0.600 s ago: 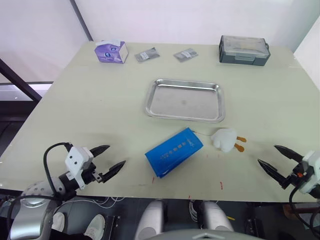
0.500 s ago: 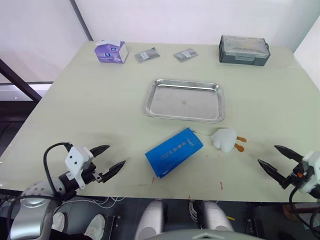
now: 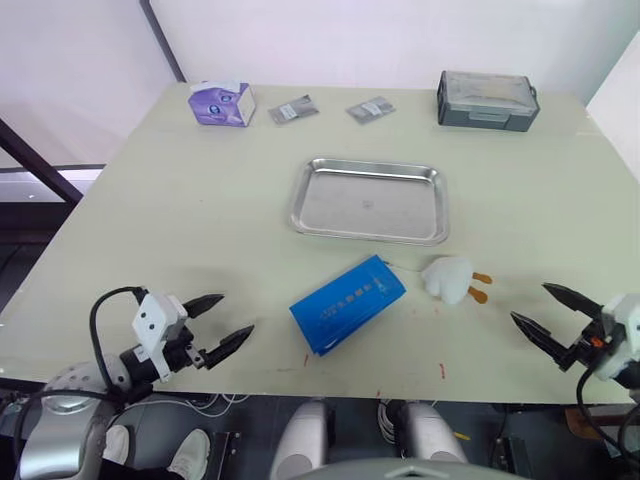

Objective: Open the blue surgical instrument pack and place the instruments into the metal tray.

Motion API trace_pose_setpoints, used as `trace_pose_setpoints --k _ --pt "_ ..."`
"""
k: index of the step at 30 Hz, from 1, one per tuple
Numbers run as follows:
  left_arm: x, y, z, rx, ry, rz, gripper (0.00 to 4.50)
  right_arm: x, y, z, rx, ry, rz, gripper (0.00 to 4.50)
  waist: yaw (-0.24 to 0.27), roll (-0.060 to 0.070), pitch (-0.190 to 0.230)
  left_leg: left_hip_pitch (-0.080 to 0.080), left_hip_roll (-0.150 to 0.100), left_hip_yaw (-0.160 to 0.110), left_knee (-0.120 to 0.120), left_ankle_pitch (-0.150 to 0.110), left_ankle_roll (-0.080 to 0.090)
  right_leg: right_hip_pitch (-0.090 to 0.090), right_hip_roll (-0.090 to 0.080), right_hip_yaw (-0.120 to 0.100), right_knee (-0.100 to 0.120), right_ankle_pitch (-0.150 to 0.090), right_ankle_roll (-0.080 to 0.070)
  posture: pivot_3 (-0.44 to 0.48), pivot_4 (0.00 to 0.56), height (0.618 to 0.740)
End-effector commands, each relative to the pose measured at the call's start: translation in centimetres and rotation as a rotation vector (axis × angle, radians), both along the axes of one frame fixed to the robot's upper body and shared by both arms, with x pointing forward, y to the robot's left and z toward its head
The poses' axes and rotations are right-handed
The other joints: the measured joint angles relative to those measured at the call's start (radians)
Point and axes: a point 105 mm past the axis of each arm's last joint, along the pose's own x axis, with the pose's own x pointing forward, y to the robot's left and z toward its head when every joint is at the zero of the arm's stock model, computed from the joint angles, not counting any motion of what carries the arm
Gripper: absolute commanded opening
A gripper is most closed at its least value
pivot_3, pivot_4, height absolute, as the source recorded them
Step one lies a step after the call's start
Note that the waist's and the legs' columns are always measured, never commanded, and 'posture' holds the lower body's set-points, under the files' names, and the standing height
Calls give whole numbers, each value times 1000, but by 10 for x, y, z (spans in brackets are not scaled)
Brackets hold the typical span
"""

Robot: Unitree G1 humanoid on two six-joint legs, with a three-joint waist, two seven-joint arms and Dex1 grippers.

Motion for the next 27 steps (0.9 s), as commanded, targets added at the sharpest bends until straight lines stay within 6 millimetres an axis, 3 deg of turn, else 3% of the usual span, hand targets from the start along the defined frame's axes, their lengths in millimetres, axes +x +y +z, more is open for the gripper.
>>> trace_pose_setpoints --k 1,7,14,17,22,24,26,27 --pt "-2 -9 8 9 -16 -64 4500 6 22 23 17 -55 83 4450 2 0 0 0 0 0 0 0 0 0 0 0 0 0 0 0 150 738" --pt "-4 -22 6 13 -1 -130 4500 28 51 41 -8 -100 142 4450 2 0 0 0 0 0 0 0 0 0 0 0 0 0 0 0 150 738" --pt "-11 -35 -2 31 38 -237 4500 54 86 47 -101 -111 223 4450 0 0 0 -1 0 -1 0 0 0 0 0 -1 0 0 0 0 150 738" --pt "-13 -40 -5 29 54 -285 3296 68 103 50 -145 -122 261 3626 0 0 0 -1 0 -1 0 0 0 -1 0 -1 0 0 0 0 150 738" --pt "-13 -51 -5 13 89 -367 1931 81 128 44 -302 -149 370 2170 1 0 1 -1 -1 -1 0 0 0 -1 0 -1 -1 0 0 0 150 738" --pt "-12 -55 -6 11 98 -391 1191 85 136 39 -362 -153 412 1394 0 0 1 -1 -1 -1 0 0 0 -1 0 -1 0 0 0 0 150 738" --pt "-10 -58 -8 9 109 -407 172 87 141 34 -408 -152 448 344 0 0 1 -2 -1 -1 0 0 0 -2 0 -2 0 0 0 0 150 738" --pt "-9 -60 -8 8 112 -415 0 89 143 31 -432 -155 462 27 0 0 1 -2 -1 -1 0 0 0 -2 0 -1 0 0 0 0 150 738"
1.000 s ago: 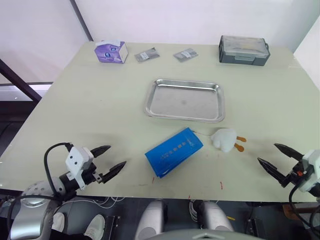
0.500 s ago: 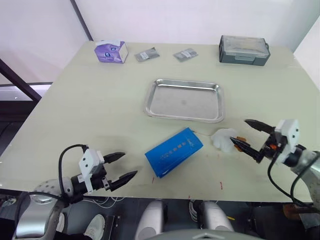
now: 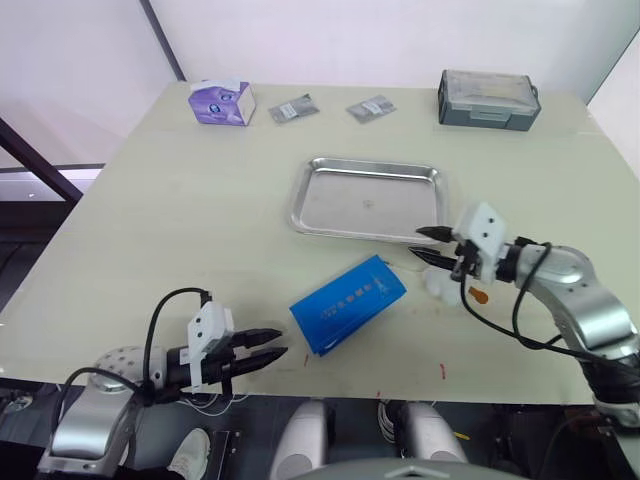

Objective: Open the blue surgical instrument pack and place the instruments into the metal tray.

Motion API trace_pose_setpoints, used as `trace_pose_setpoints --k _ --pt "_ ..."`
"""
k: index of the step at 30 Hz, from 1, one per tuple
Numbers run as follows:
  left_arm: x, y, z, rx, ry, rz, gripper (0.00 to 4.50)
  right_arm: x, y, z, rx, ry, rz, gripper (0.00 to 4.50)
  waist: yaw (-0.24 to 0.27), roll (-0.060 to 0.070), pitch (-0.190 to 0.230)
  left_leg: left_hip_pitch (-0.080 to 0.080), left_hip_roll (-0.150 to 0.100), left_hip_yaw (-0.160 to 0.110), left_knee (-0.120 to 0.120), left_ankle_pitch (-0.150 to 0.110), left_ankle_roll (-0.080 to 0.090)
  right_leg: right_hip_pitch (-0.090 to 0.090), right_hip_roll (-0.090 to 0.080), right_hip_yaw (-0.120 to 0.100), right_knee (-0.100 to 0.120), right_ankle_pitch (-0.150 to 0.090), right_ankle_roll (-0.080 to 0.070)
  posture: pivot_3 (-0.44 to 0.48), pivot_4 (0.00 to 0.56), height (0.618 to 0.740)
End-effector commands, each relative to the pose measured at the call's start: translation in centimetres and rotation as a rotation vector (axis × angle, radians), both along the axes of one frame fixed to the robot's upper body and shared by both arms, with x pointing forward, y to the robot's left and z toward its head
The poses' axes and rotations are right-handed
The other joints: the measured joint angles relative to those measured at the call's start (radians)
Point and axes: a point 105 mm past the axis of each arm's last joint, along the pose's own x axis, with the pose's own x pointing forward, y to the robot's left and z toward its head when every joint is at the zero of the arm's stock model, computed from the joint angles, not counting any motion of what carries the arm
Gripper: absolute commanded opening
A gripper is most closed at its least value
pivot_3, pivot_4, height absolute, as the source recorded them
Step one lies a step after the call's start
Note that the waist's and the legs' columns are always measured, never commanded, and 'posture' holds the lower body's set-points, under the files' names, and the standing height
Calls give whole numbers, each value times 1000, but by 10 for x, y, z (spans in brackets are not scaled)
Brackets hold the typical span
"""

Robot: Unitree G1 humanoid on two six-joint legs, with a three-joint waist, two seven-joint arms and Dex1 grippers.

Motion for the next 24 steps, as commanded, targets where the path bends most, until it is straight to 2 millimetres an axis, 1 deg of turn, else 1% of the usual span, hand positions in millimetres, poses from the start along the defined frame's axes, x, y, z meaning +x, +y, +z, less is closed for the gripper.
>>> trace_pose_setpoints --k 1,5,10,17,21,24 --pt "1 -7 0 0 11 -44 0 2 8 -1 -77 -50 65 27 0 0 0 0 0 0 0 0 0 0 0 0 0 0 0 0 150 738" --pt "4 -12 -2 -5 32 -70 0 0 10 -17 -191 -34 134 27 0 0 0 0 0 0 0 0 0 0 0 0 0 0 0 0 150 738" --pt "9 -12 -6 4 41 -83 0 -1 13 -26 -229 -28 166 27 0 0 0 0 0 0 0 0 0 0 0 0 0 0 0 0 150 738" --pt "17 -15 -3 -12 26 -93 0 -4 19 -32 -221 -7 198 27 0 0 0 0 0 0 0 0 0 0 0 0 0 0 0 0 150 738" --pt "35 -21 9 -86 6 -59 0 -13 21 -32 -174 44 221 27 2 0 0 0 0 0 0 0 0 0 0 0 1 0 0 0 150 738" --pt "43 -23 9 -85 3 -65 0 -19 20 -31 -164 68 229 27 2 0 1 0 -1 -1 1 0 0 0 0 -1 1 0 0 0 150 738"
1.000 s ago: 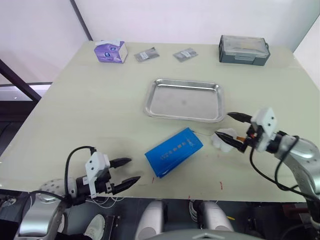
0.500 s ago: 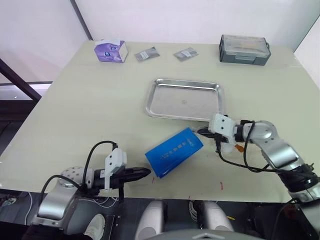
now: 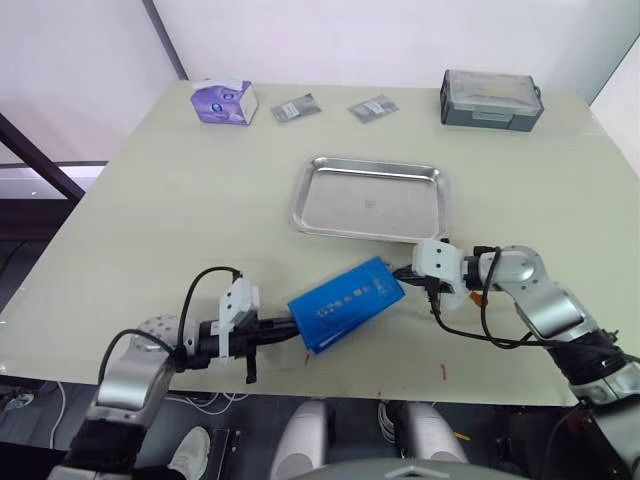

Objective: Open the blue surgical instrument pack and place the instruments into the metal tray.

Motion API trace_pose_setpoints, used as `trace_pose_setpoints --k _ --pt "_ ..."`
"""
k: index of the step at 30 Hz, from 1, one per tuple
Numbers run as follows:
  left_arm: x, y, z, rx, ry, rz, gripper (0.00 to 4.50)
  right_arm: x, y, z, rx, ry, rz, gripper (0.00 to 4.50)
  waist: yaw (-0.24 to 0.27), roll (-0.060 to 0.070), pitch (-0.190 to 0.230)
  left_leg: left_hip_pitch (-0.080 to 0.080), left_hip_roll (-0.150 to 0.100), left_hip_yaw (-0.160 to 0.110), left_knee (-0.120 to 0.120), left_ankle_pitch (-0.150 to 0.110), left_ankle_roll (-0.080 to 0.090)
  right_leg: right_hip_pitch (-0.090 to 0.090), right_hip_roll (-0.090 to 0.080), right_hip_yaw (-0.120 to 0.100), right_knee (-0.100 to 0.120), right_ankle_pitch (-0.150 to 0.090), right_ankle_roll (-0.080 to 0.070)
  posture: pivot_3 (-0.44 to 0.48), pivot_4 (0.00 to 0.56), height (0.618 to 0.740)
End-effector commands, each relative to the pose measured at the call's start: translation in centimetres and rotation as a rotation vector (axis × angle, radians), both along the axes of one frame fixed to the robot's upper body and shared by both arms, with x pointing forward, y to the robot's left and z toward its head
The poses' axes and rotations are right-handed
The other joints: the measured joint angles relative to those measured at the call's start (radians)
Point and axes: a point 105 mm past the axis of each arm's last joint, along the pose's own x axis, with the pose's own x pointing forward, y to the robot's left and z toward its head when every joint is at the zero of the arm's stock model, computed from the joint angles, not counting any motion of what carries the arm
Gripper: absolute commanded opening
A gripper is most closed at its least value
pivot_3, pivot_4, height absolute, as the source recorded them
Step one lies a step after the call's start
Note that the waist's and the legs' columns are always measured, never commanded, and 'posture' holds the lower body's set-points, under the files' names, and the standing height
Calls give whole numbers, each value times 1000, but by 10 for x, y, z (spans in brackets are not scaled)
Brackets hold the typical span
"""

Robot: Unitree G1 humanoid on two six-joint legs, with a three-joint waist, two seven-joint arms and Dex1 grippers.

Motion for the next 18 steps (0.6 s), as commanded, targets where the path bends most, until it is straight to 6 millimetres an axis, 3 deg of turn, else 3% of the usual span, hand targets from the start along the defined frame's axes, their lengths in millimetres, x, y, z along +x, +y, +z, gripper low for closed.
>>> trace_pose_setpoints --k 1,18 --pt "8 -7 8 -29 -30 -23 0 -14 10 9 42 14 68 27 -1 0 0 0 0 0 0 0 0 0 0 0 0 0 0 0 150 738" --pt "47 -27 11 -26 -72 -129 0 -57 -6 1 61 136 15 27 1 -1 1 -1 -2 -1 0 0 0 0 0 -2 0 0 0 0 150 738"
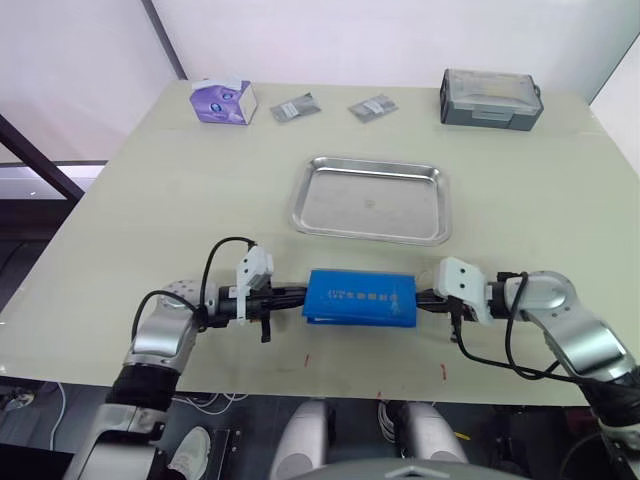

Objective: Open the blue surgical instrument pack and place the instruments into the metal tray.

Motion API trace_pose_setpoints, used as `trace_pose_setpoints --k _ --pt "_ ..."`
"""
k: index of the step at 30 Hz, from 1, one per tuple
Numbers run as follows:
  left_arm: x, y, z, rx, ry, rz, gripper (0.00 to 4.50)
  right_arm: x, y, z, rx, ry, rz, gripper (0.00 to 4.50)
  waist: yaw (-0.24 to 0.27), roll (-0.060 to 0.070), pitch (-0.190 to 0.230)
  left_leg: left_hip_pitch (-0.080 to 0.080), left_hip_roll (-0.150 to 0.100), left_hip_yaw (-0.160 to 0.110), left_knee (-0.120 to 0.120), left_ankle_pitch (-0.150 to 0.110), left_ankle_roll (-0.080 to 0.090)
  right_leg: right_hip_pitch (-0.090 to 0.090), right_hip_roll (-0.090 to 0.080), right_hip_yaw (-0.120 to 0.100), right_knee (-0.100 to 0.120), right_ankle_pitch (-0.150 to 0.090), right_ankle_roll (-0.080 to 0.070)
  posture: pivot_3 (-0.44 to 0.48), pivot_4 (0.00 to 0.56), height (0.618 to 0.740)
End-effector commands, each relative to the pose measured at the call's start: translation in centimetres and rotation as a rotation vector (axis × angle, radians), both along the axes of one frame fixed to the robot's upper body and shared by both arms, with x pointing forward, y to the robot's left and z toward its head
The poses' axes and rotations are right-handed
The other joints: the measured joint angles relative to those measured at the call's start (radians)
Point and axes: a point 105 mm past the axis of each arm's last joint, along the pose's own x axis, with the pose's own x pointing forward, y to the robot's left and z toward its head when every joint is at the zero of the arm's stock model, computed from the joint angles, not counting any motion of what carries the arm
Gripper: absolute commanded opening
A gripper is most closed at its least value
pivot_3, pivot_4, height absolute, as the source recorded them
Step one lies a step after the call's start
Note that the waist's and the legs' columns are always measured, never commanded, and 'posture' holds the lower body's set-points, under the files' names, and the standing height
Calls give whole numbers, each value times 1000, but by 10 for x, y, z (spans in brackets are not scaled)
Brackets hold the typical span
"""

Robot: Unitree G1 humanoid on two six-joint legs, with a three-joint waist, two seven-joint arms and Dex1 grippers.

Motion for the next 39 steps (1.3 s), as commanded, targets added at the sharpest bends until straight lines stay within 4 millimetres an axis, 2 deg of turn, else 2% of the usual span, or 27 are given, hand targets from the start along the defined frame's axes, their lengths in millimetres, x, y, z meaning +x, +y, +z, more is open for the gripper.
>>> trace_pose_setpoints --k 1,5,10,16,22,28,34,39 --pt "1 -15 6 -20 -34 -84 0 -12 13 11 47 -28 51 27 -3 0 0 0 0 0 0 0 0 0 0 0 0 0 0 0 150 738" --pt "1 -12 3 -5 -29 -95 0 -12 7 10 27 -45 11 27 -2 0 0 0 0 0 0 0 0 0 0 0 0 0 0 0 150 738" --pt "-3 1 3 15 -18 -102 0 -5 -4 11 18 -97 -54 27 -2 0 0 0 0 0 0 0 0 0 0 0 0 0 0 0 150 738" --pt "-11 3 4 6 -10 -118 0 2 -6 13 45 -132 -86 27 -3 0 0 0 0 0 0 0 0 0 0 0 0 0 0 0 150 738" --pt "-9 18 4 35 -36 -53 0 -3 -17 15 57 -150 -108 27 -2 0 0 0 1 0 0 0 0 0 0 0 0 0 0 0 150 738" --pt "-14 28 17 28 -50 -43 0 -10 -34 26 43 -266 -109 27 -4 0 0 0 1 0 0 0 0 0 1 1 0 0 0 0 150 738" --pt "-17 35 38 10 -151 -47 0 -15 -53 31 66 -337 -202 27 0 -2 1 0 2 0 0 0 0 0 0 1 0 0 0 0 150 738" --pt "-24 45 59 50 -233 -33 0 -33 -53 38 163 -368 -179 27 -4 -2 2 0 3 0 0 0 0 0 0 1 0 0 0 0 150 738"
